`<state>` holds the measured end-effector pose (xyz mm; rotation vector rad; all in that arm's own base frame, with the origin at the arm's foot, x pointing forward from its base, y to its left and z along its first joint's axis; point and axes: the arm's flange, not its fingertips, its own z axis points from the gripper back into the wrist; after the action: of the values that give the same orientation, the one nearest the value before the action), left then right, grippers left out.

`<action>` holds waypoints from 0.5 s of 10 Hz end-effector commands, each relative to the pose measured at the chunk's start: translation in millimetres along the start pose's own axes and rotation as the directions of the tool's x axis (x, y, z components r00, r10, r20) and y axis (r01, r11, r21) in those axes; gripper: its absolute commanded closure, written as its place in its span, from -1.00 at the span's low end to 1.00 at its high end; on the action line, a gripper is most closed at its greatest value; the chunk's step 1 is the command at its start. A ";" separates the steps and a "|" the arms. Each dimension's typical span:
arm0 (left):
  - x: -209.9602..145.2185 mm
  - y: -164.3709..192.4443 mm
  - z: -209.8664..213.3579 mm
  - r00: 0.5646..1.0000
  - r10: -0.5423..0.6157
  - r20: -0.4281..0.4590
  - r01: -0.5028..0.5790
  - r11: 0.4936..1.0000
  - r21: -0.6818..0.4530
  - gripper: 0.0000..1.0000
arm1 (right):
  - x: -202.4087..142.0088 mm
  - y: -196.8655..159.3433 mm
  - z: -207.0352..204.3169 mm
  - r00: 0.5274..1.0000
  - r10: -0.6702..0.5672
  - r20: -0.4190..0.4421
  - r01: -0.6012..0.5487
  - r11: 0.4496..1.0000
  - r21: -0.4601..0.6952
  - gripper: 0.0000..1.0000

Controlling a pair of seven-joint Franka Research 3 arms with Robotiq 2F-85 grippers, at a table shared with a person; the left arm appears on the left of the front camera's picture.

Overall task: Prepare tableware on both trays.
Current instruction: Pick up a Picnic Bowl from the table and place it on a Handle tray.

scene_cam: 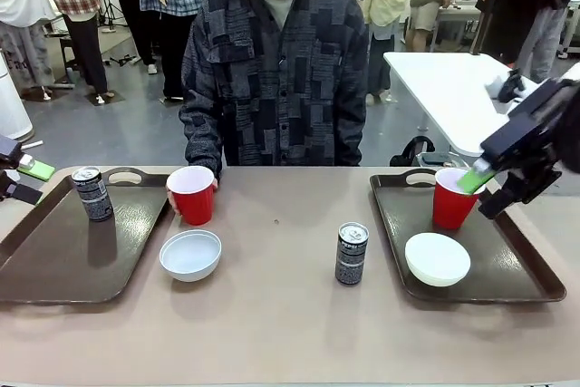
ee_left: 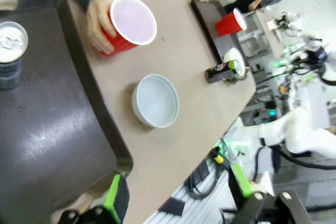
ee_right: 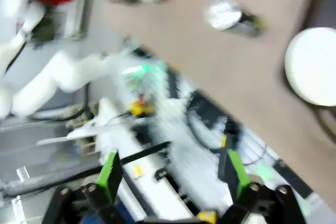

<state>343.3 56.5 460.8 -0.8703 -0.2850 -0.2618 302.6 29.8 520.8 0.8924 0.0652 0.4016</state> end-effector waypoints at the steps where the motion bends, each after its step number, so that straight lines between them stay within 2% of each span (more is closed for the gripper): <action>1: -9.2 -59.3 15.9 0.998 0.035 -0.054 -0.028 0.991 0.128 -1.00 | -13.6 -20.5 18.8 0.997 -0.065 0.031 0.054 0.958 0.283 -1.00; 3: -5.0 -121.7 9.1 0.993 0.003 -0.121 0.035 0.949 0.314 -1.00 | -32.7 -39.9 24.5 0.991 -0.115 0.062 0.088 0.940 0.329 -1.00; 5: 10.1 -157.5 -14.3 0.982 0.020 -0.187 0.071 0.883 0.465 -1.00 | -44.9 -55.3 28.3 0.986 -0.144 0.079 0.108 0.931 0.349 -1.00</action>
<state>290.1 -41.9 567.0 -0.4396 -0.2370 -0.2740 285.3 -41.9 496.4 1.2383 0.1138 0.2193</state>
